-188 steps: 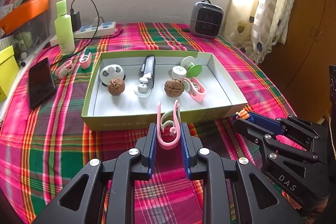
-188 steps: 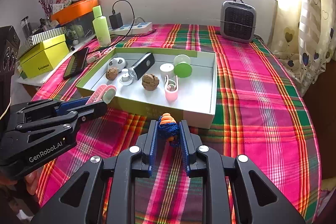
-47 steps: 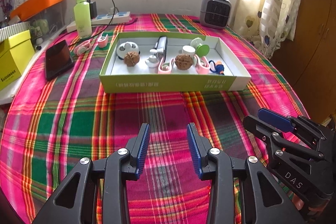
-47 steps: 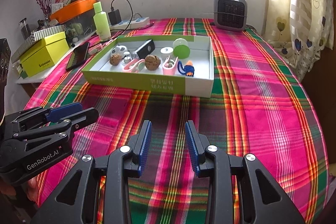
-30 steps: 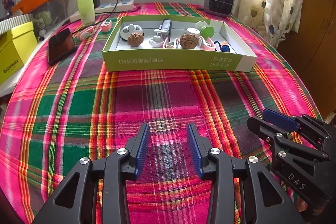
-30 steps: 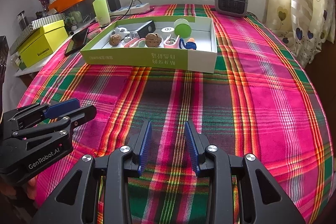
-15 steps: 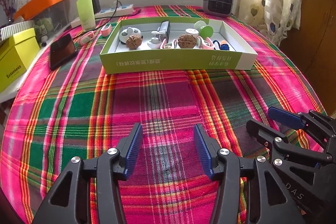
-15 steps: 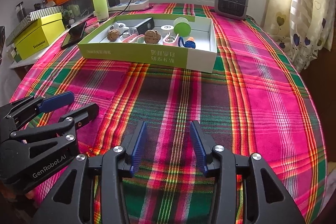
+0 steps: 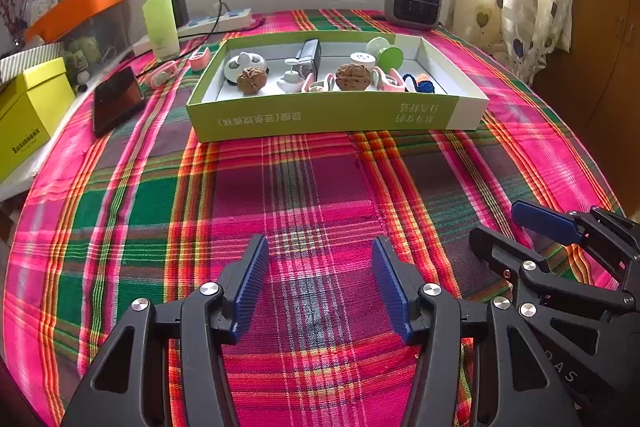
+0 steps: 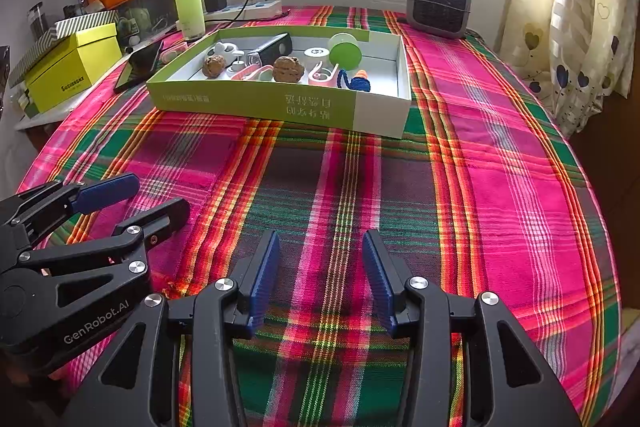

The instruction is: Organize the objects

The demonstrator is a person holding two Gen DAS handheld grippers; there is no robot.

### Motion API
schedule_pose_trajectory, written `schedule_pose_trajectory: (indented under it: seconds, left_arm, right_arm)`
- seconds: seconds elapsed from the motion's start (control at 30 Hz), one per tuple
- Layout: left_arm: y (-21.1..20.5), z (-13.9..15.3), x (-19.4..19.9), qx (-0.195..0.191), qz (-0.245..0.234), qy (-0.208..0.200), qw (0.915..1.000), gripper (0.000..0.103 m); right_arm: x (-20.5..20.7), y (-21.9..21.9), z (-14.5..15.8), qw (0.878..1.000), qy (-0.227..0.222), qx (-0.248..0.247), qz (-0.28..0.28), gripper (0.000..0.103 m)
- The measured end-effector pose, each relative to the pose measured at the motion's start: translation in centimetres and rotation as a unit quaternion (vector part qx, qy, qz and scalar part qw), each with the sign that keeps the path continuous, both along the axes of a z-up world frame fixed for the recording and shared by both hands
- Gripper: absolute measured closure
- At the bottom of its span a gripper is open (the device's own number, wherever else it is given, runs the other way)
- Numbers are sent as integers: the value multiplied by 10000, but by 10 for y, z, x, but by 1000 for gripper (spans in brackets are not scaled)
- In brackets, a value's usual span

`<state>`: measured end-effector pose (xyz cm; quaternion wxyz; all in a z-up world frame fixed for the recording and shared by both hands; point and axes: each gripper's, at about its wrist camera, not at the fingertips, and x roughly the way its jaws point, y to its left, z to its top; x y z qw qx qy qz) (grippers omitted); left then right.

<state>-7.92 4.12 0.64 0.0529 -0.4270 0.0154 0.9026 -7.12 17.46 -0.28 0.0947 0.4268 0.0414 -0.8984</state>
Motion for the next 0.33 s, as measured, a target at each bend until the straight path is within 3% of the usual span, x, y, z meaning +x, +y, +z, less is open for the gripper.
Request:
schedule_pose_trajectory:
  seconds: [0.33]
  left_arm:
    - [0, 0, 0, -5, -1, -1, 10000, 50]
  right_arm:
    - [0, 0, 0, 10000, 1, 4, 0, 58]
